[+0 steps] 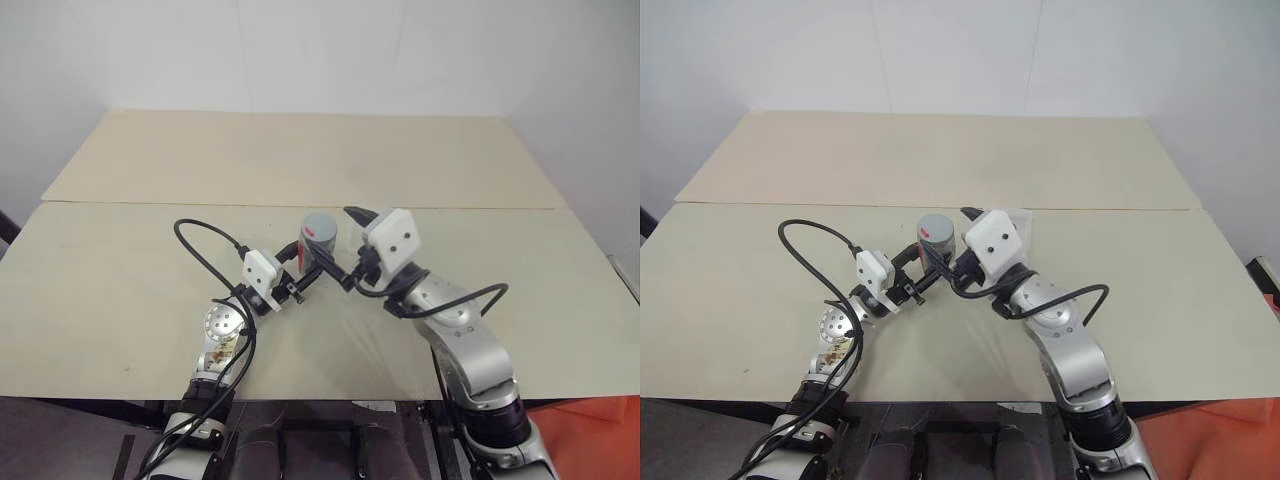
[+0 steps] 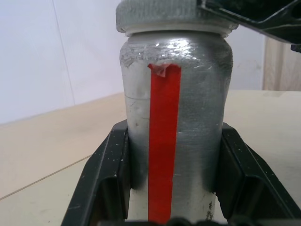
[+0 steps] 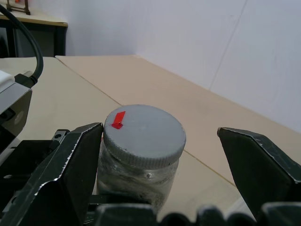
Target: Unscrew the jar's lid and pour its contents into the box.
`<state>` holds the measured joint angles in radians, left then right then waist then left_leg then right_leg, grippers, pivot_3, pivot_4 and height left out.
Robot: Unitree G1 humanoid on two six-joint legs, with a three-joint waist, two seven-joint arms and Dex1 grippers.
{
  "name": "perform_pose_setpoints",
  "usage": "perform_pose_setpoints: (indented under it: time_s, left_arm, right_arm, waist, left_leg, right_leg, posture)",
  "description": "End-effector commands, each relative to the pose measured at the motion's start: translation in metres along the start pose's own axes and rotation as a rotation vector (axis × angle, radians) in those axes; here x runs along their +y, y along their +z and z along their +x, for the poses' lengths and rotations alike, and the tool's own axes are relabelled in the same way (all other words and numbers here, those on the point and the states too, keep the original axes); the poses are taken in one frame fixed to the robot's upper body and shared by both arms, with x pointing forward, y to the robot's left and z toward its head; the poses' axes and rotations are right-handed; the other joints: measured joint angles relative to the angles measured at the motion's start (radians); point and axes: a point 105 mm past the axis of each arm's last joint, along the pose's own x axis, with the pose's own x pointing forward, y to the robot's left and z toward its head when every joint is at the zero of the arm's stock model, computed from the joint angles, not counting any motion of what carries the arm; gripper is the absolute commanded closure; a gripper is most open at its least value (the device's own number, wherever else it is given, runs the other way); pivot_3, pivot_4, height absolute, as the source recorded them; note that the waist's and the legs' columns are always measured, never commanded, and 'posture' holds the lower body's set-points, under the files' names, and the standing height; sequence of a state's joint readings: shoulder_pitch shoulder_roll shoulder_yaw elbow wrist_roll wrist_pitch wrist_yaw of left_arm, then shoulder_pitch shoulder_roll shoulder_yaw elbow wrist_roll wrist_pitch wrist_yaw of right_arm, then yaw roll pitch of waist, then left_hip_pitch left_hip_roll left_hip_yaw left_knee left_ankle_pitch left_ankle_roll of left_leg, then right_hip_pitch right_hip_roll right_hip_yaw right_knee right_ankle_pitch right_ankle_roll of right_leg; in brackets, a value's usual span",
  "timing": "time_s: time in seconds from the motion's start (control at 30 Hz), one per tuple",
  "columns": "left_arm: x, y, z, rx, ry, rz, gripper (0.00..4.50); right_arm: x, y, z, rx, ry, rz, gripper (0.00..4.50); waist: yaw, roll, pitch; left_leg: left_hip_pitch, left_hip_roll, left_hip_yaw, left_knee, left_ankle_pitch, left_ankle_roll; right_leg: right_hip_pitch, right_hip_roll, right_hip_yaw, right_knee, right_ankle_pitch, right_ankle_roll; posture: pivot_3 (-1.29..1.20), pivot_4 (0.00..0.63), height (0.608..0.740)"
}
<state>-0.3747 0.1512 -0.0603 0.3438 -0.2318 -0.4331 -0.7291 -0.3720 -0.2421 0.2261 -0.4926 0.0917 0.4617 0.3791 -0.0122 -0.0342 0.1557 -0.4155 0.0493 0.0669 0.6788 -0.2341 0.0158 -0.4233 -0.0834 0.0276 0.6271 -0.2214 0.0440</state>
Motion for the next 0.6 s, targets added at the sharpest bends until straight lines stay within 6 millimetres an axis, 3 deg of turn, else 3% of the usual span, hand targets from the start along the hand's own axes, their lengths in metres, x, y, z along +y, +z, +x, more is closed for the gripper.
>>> perform_pose_setpoints:
  time_s: [0.03, 0.6]
  left_arm:
    - [0.002, 0.0093, 0.0018, -0.043, -0.001, 0.031, 2.54]
    - [-0.0029, 0.0111, 0.0026, -0.054, -0.025, 0.043, 2.54]
  right_arm:
    - [-0.0014, 0.0154, -0.0046, -0.055, 0.01, -0.014, 0.04]
    - [0.0019, 0.0162, 0.0047, -0.057, 0.033, 0.105, 0.04]
  waist:
    - [0.0, 0.0, 0.0]
    - [0.0, 0.0, 0.0]
  left_leg:
    - [0.0, 0.0, 0.0, 0.0, 0.0, 0.0]
    - [0.0, 0.0, 0.0, 0.0, 0.0, 0.0]
  right_leg:
    - [0.0, 0.0, 0.0, 0.0, 0.0, 0.0]
    - [0.0, 0.0, 0.0, 0.0, 0.0, 0.0]
  posture:
    - [0.0, 0.15, 0.74]
    - [0.0, 0.15, 0.74]
